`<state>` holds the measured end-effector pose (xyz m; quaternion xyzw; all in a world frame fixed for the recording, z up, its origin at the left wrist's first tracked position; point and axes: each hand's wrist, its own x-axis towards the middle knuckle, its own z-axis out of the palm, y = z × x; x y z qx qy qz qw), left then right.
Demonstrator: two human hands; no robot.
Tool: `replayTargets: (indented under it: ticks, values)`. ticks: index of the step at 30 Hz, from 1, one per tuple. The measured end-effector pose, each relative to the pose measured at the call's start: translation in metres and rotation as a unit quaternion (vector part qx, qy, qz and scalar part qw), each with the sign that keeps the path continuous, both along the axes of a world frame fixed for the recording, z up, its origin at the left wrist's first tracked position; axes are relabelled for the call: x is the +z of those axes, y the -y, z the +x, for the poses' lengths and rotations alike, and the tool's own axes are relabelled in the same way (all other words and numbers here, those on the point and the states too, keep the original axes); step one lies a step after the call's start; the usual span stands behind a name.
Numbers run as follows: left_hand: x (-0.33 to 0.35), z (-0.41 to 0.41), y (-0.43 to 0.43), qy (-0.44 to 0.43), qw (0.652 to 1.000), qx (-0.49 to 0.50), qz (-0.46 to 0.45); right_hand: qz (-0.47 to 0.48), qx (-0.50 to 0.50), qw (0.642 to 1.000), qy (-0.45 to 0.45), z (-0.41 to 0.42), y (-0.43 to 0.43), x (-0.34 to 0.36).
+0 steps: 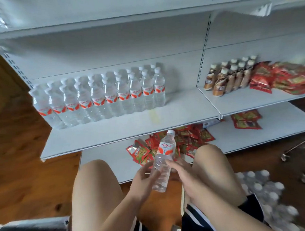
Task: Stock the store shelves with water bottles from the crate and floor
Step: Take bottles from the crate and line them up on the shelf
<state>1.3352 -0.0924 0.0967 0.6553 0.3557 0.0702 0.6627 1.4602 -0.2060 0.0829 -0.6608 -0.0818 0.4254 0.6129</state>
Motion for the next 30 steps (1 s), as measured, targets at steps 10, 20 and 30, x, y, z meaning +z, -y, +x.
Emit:
replayTargets:
  ticks: [10, 20, 30]
  values:
    - [-0.022, 0.039, -0.017, -0.012, 0.984, -0.109, 0.143, -0.038, 0.019, 0.999, 0.002, 0.033, 0.008, -0.005]
    - [0.007, 0.137, -0.057, 0.095, 0.92, -0.128, 0.358, 0.032, -0.053, 0.992, 0.111, 0.123, -0.047, 0.013]
    - [-0.035, 0.207, -0.158, -0.089, 0.887, -0.145, 0.429, -0.03, -0.092, 0.92, 0.38, 0.245, -0.087, 0.007]
